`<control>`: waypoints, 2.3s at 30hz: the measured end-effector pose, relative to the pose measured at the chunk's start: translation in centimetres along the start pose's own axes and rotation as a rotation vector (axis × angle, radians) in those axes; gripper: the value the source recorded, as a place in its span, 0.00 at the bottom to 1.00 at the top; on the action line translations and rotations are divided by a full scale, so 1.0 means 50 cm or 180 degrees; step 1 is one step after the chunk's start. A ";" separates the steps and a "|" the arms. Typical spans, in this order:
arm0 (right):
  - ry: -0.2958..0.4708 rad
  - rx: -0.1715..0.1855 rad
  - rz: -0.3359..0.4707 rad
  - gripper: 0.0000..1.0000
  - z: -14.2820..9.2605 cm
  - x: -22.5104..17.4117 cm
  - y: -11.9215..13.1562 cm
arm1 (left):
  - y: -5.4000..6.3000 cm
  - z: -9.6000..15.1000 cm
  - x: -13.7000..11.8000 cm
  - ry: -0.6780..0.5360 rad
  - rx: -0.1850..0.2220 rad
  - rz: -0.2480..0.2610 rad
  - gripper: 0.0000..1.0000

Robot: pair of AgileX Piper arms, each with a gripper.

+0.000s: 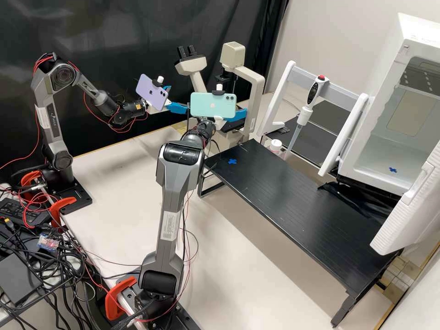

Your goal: Move the petri dish to the bench

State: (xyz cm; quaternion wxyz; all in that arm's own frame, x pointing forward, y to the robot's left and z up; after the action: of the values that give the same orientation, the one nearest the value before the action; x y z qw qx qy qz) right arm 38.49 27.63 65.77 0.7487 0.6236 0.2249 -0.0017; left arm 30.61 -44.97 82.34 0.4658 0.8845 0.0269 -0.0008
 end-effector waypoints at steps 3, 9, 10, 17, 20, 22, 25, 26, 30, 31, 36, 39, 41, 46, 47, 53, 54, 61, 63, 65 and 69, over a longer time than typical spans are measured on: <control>-0.0120 0.0058 -0.0087 1.00 0.001 0.039 -0.014 | 0.000 0.000 0.000 0.0000 0.0000 0.0000 1.00; -0.0329 0.0189 -0.0192 1.00 0.004 0.098 -0.033 | 0.000 0.000 0.000 0.0000 0.0000 0.0000 1.00; -0.0354 0.0190 -0.0186 1.00 0.003 0.105 -0.033 | 0.000 0.000 0.000 0.0000 0.0000 0.0000 1.00; -0.0574 0.0380 -0.0311 0.00 0.012 0.134 -0.053 | 0.000 0.000 0.000 0.0000 0.0000 0.0000 1.00; -0.0642 0.0392 -0.0412 0.00 0.018 0.138 -0.066 | 0.000 0.000 0.000 0.0000 0.0000 0.0000 1.00; -0.0664 0.0406 -0.0477 0.00 0.021 0.139 -0.072 | 0.000 0.000 0.000 0.0000 0.0000 0.0000 1.00; -0.0670 0.0403 -0.0515 0.00 0.019 0.139 -0.073 | 0.000 0.000 0.000 0.0000 0.0000 0.0000 1.00; -0.0659 0.0405 -0.0535 0.00 0.018 0.139 -0.074 | 0.000 0.000 0.000 0.0000 0.0000 0.0000 1.00; -0.0643 0.0394 -0.0567 0.00 0.017 0.139 -0.075 | 0.000 0.000 0.000 0.0000 0.0000 0.0000 1.00; -0.0629 0.0389 -0.0577 0.00 0.016 0.139 -0.076 | 0.000 0.000 0.000 0.0000 0.0000 0.0000 1.00; -0.0598 0.0381 -0.0602 0.00 0.014 0.139 -0.077 | 0.000 0.000 0.000 0.0000 0.0000 0.0000 1.00; -0.0578 0.0385 -0.0617 0.00 0.013 0.139 -0.078 | 0.000 0.000 0.000 0.0000 0.0000 0.0000 1.00; -0.0567 0.0373 -0.0632 0.00 0.013 0.139 -0.079 | 0.000 0.000 0.000 0.0000 0.0000 0.0000 1.00; -0.0532 0.0407 -0.0669 0.00 0.012 0.139 -0.080 | 0.000 0.000 0.000 0.0000 0.0000 0.0000 1.00; -0.0529 0.0408 -0.0671 0.00 0.011 0.139 -0.080 | 0.000 0.000 0.000 0.0000 0.0000 0.0000 1.00; -0.0539 0.0402 -0.0711 0.00 0.017 0.138 -0.086 | 0.000 0.000 0.000 0.0000 0.0000 0.0000 1.00; -0.0539 0.0401 -0.0716 0.00 0.017 0.138 -0.087 | 0.000 0.000 0.000 0.0000 0.0000 0.0000 1.00; -0.0538 0.0397 -0.0765 0.00 0.016 0.125 -0.084 | 0.000 0.000 0.000 0.0000 0.0000 0.0000 1.00; -0.0548 0.0401 -0.0785 0.00 0.018 0.122 -0.086 | 0.000 0.000 0.000 0.0000 0.0000 0.0000 1.00; -0.0553 0.0395 -0.0787 0.00 0.020 0.113 -0.085 | 0.000 0.000 0.000 0.0000 0.0000 0.0000 1.00; -0.0550 0.0418 -0.0781 0.00 0.023 0.098 -0.083 | 0.000 0.000 0.000 0.0000 0.0000 0.0000 1.00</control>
State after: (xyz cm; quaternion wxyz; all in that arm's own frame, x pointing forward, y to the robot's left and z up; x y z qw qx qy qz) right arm 42.12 26.99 60.36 0.7171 0.6366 0.2336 -0.1614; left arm 30.61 -44.97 82.34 0.4658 0.8845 0.0269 -0.0008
